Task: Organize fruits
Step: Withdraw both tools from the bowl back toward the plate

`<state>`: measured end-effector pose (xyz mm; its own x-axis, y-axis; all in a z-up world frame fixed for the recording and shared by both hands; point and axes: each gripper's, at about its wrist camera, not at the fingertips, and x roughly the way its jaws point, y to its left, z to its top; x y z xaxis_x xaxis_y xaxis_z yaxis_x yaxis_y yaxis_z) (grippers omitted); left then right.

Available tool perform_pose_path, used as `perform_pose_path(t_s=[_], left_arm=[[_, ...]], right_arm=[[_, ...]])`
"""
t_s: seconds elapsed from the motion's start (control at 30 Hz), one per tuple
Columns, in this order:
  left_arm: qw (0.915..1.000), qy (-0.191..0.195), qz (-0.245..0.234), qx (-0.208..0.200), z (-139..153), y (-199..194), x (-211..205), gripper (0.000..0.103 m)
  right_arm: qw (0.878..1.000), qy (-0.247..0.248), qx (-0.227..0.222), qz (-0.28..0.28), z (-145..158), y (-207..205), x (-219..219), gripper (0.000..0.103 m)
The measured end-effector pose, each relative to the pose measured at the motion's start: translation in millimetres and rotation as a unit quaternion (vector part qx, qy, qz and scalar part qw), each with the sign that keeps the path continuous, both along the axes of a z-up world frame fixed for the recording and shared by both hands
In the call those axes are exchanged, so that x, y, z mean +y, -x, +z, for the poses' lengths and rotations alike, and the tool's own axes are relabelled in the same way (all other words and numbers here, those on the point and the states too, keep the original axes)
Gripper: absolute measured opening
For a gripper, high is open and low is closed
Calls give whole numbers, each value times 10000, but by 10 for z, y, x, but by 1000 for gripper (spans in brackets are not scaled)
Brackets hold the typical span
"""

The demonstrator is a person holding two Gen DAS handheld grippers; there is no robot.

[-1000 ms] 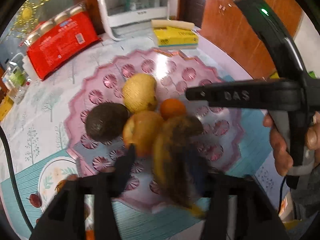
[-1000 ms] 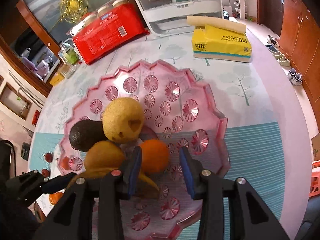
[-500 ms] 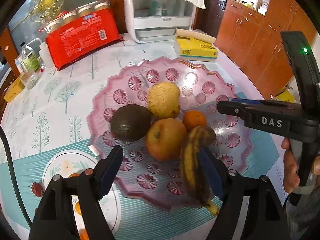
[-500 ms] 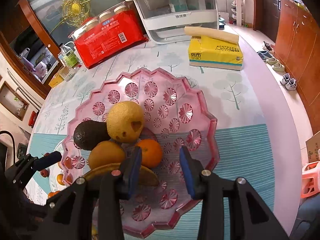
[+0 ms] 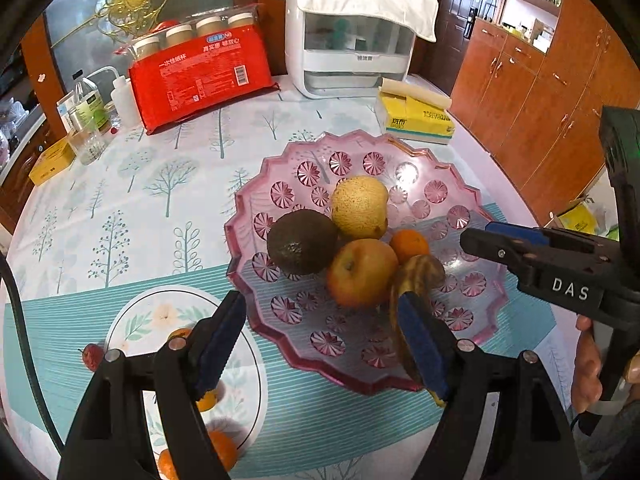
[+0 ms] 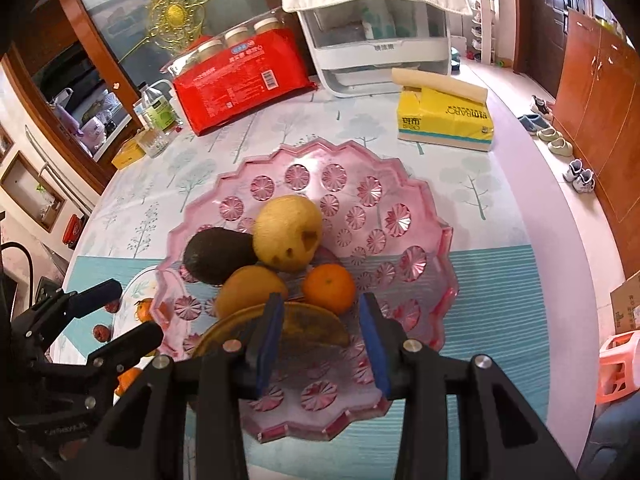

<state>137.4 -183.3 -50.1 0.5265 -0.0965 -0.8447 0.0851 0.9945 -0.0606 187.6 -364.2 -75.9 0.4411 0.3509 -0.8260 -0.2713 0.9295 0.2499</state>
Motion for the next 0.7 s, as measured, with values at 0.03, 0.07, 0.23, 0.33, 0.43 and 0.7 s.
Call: perform_pose_path(t_s=[0.03,0.07,0.23,0.33,0.43,0.7], left_arm=[[10000,-2,4,-20,18,24,15,77],[10000,-9,11,-30,36,46,30,77],[9999,46,58,-97,119,160,165,79],[9999,69,78,-130,169,227,270,79],[9998,71,74,-196,248,312,412,79],[9989,100,148,-428,515,551,999,81]], right_arm=[[10000,18,-28,15,23,31,22,39],[10000,28,-43,18,39,55,34,39],[9999,65,-112,23,123,183,133,39],[9998,80,-155,6,178,258,202,39],[9997,95,-221,-27,255,353,299,39],[9989,107,-448,-102,507,644,706,39]])
